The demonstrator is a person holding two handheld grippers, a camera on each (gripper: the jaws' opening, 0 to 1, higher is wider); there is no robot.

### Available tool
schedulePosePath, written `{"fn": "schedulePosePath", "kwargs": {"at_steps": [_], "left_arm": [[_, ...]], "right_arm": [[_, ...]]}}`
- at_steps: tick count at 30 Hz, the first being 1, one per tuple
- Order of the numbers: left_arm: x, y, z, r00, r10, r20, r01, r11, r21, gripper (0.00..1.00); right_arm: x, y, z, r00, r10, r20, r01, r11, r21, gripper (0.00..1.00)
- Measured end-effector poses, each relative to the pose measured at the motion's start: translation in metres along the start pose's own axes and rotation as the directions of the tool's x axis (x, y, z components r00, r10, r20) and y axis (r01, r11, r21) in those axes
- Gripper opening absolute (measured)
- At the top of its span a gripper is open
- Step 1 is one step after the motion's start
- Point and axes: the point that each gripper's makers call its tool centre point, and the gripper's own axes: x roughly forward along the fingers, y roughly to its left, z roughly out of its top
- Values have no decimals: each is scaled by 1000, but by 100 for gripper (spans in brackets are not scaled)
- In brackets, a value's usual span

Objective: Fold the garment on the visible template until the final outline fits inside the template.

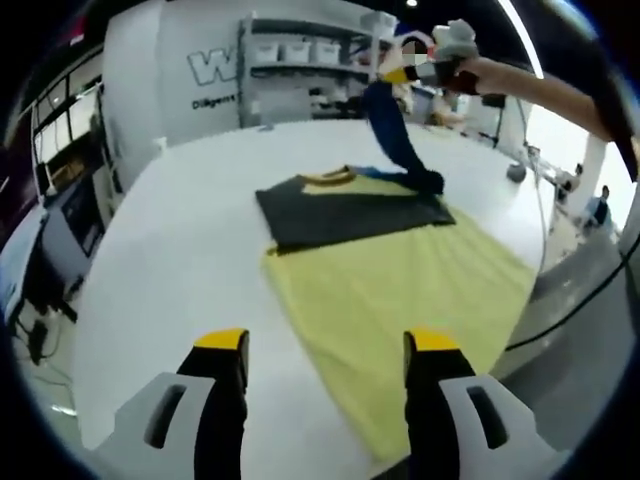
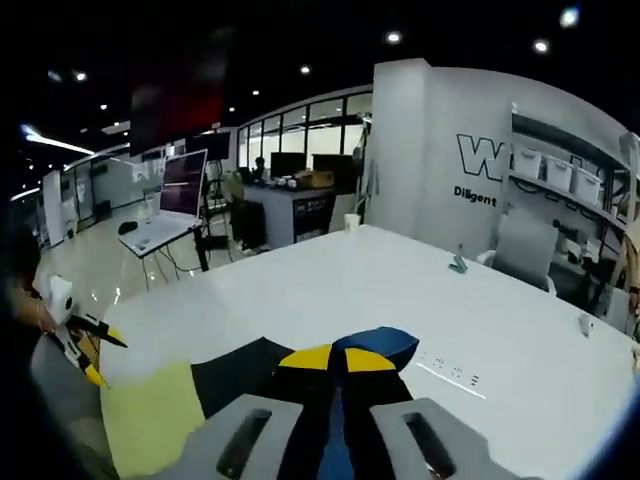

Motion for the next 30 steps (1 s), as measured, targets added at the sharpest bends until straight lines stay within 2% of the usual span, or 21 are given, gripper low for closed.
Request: {"fn": "schedulePosePath", "kwargs": {"at_steps": [3,6,9,14,20,23,26,27,30], "left_arm": [[0,-1,-2,1000,-5,-7,6,1000,4,58],[0,-2,-2,1000,-7,-12,7,1000,9,58],[0,-1,-4,1000,-8,-12,8,1000,2,58],[0,-1,-8,1000,-15,-25,15,1000,7,58],[-1,-3,-10,999,-18,-30,18,1000,1,57],[0,-4,-10,999,-22,-29,21,1000,-6,57],[-1,-3,-11,999,-21,-30,21,1000,-5,56],[-1,-3,-12,999,-22,-33,22,1000,-2,56],[-2,0,-14,999,-13,-42,13,1000,-7,55]], "right_arm": [[12,23,-5,999,40,-23,-41,999,-18,0],[20,37,-10,997,68,-39,-69,997,-38,0],[33,65,-21,990,118,-73,-123,989,-78,0],[47,89,-33,980,166,-109,-176,981,-88,0],[56,103,-46,973,191,-130,-198,979,-40,0],[70,112,-63,967,194,-163,-202,979,-32,0],[75,116,-71,963,198,-182,-206,978,-27,0],[84,120,-82,957,198,-211,-209,977,-32,0],[90,126,-92,955,195,-225,-206,978,-24,0]]}}
